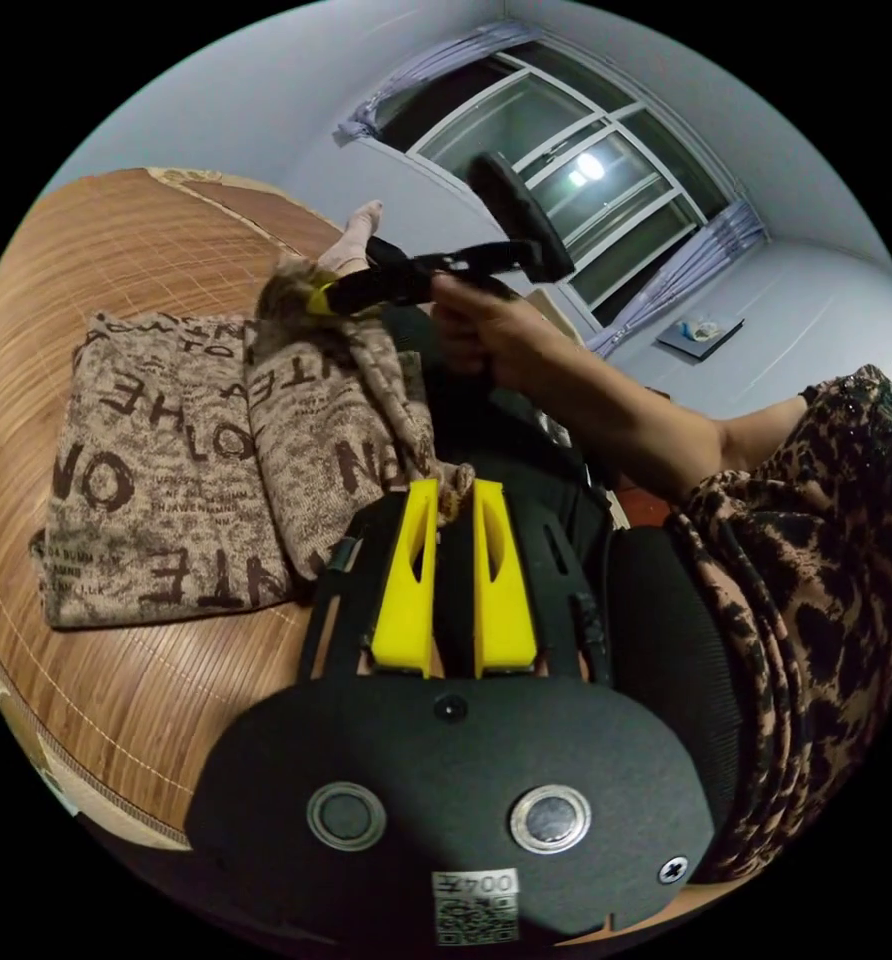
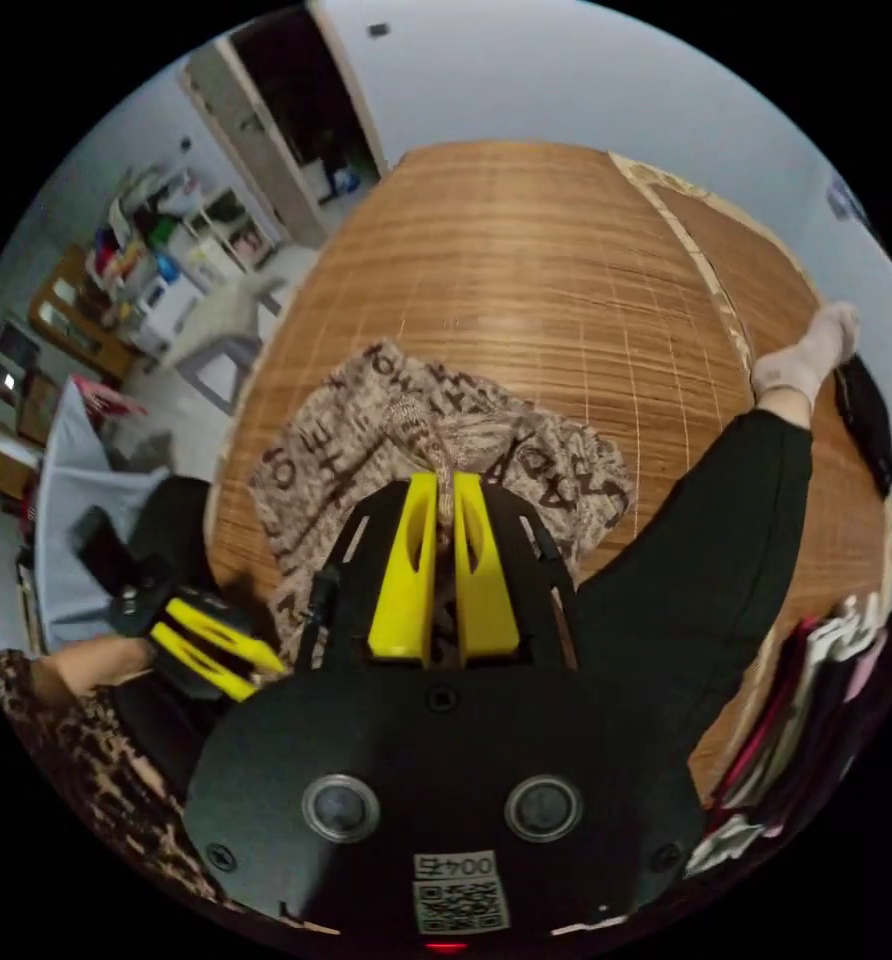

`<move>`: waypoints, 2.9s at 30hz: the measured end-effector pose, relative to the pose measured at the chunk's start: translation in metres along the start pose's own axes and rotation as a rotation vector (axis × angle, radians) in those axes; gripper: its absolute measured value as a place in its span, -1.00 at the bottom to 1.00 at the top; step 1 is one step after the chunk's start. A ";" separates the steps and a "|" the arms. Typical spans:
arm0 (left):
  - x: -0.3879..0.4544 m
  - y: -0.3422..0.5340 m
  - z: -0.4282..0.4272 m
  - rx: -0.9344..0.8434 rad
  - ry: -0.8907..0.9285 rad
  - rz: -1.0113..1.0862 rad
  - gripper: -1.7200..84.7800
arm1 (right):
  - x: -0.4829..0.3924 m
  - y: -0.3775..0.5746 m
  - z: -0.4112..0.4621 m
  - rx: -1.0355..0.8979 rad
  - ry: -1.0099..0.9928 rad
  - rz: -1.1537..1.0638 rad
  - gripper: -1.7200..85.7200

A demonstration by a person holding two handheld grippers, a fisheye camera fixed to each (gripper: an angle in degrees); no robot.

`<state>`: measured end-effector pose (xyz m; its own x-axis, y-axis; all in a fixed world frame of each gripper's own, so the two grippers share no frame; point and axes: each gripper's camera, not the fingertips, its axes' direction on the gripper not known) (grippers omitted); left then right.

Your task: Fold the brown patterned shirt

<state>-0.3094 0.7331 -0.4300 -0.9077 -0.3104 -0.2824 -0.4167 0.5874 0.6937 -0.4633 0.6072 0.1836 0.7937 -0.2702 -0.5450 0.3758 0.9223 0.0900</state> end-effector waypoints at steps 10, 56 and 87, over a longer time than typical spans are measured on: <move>-0.018 -0.001 -0.066 0.215 -0.258 -0.109 -0.82 | 0.211 0.172 -0.153 0.361 -0.662 0.436 -0.89; -0.055 -0.148 -0.014 0.142 -0.650 -0.179 -0.75 | 0.266 0.259 -0.224 0.674 -0.415 0.579 -0.68; -0.266 -0.332 0.042 -0.143 -0.612 -0.319 -0.67 | 0.144 0.054 -0.077 0.183 -0.304 0.376 -0.65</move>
<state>0.0686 0.6522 -0.6131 -0.6247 0.0503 -0.7792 -0.6945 0.4205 0.5839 -0.3658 0.6391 0.0459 0.9829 -0.0221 -0.1826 0.0935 0.9150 0.3924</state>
